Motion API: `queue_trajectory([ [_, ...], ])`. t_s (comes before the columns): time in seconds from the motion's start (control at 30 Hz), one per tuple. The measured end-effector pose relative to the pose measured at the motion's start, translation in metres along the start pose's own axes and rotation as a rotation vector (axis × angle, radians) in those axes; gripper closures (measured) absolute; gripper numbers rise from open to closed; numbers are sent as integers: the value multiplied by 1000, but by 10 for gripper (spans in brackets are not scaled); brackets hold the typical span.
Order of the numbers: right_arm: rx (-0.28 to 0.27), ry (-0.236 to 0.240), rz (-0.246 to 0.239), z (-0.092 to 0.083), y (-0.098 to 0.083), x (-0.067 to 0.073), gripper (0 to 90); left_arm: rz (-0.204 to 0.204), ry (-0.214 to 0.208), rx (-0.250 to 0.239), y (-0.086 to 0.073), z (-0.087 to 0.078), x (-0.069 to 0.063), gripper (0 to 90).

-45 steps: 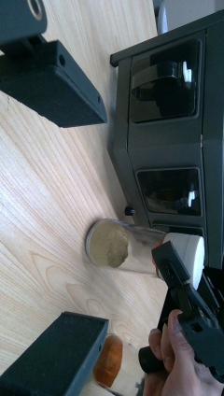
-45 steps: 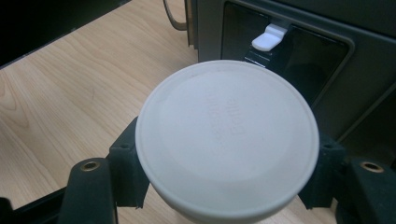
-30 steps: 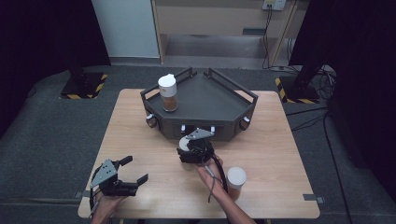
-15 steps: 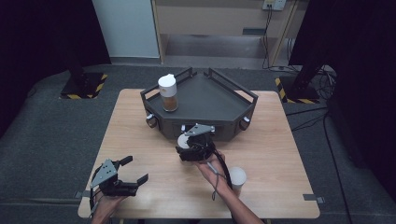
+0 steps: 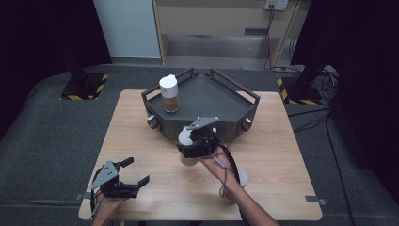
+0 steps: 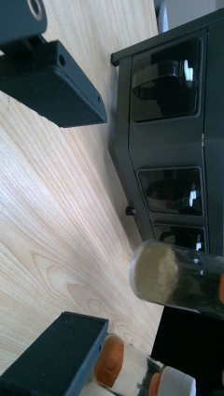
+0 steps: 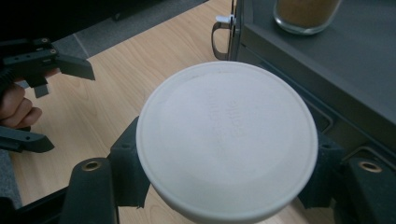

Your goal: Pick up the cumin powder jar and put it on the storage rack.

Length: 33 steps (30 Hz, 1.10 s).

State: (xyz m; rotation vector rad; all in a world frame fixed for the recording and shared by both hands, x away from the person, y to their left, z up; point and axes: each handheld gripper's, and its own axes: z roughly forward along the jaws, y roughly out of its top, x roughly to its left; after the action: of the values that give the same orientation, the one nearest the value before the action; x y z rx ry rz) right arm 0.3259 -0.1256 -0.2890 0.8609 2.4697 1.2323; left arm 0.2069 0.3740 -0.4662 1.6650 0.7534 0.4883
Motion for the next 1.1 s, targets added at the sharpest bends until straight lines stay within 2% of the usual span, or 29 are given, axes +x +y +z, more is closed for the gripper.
queue_trajectory([
  [0.4, -12, 8, -15, -24, 24, -21, 337, -1, -2, 4, 0, 1, 0, 24],
  [0.6, -16, -6, -13, -34, 38, -31, 338, -2, -4, 5, 0, 1, 1, 24],
  [1.1, -7, -49, -28, -44, 79, -54, 337, -9, -6, 5, 0, 1, 1, 24],
])
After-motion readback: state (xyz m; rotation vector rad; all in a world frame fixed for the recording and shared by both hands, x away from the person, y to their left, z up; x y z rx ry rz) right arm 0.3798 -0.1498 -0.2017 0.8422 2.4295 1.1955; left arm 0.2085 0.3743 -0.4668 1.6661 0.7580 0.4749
